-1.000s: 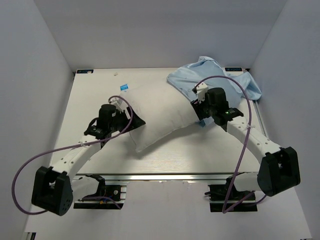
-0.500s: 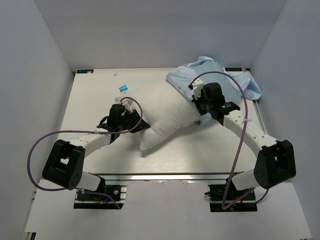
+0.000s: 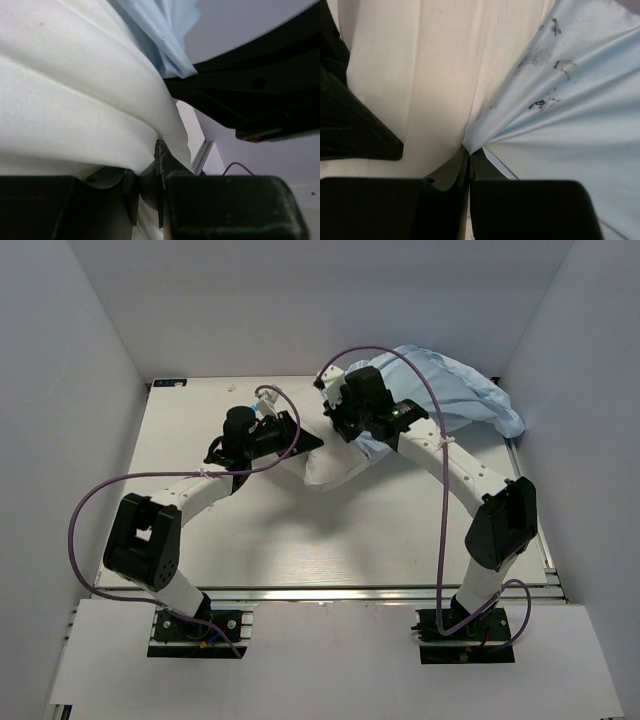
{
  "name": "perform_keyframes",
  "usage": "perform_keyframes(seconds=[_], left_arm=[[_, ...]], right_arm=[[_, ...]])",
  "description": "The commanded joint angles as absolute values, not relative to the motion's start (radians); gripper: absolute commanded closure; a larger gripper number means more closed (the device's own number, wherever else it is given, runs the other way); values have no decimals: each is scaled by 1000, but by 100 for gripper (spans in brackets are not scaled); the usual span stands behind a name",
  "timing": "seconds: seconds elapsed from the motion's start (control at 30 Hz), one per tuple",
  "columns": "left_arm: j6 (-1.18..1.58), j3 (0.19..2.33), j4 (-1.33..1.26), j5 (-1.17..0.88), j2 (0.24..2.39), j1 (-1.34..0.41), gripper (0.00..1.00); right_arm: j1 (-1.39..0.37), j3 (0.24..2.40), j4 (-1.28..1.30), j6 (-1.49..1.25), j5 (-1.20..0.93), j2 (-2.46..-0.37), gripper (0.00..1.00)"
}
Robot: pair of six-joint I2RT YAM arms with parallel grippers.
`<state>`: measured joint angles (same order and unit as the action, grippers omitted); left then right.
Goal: Put the pillow into the pillowcase
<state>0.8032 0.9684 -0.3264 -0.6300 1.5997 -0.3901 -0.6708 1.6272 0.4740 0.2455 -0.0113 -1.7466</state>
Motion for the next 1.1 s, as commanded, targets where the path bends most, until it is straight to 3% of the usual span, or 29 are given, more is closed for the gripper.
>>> perform_keyframes(seconds=[0.0,0.23,0.3,0.33,0.47,0.53,0.73,0.93,1.07], left_arm=[[825,1035,-508,-680,1490,-414,81],[942,774,-689,-647,1430,-425,81],[945,704,-696,-635,1424,-426,81],[942,674,-690,-612,1413,-425,80],[919,562,-658,-562,1416,-425,75],[913,546,-631,-542,1419,-425,66],[790,597,-369,-451,1336,-425,36],[556,721,42,-361,1135,-426,24],[494,749,251,-345,1046,-431,20]], right_arm=[[-716,1804,453,173,-241,-1718,100],[-693,1737,403,190,-169,-1713,98],[-677,1663,416,210,-152,-1717,89],[-657,1639,416,225,-156,-1709,76],[-589,1542,413,305,-250,-1617,46],[-542,1529,437,331,-305,-1585,34],[-399,1449,477,391,-425,-1428,24],[-364,1081,413,549,-439,-1146,17],[-364,880,362,499,-368,-1071,18]])
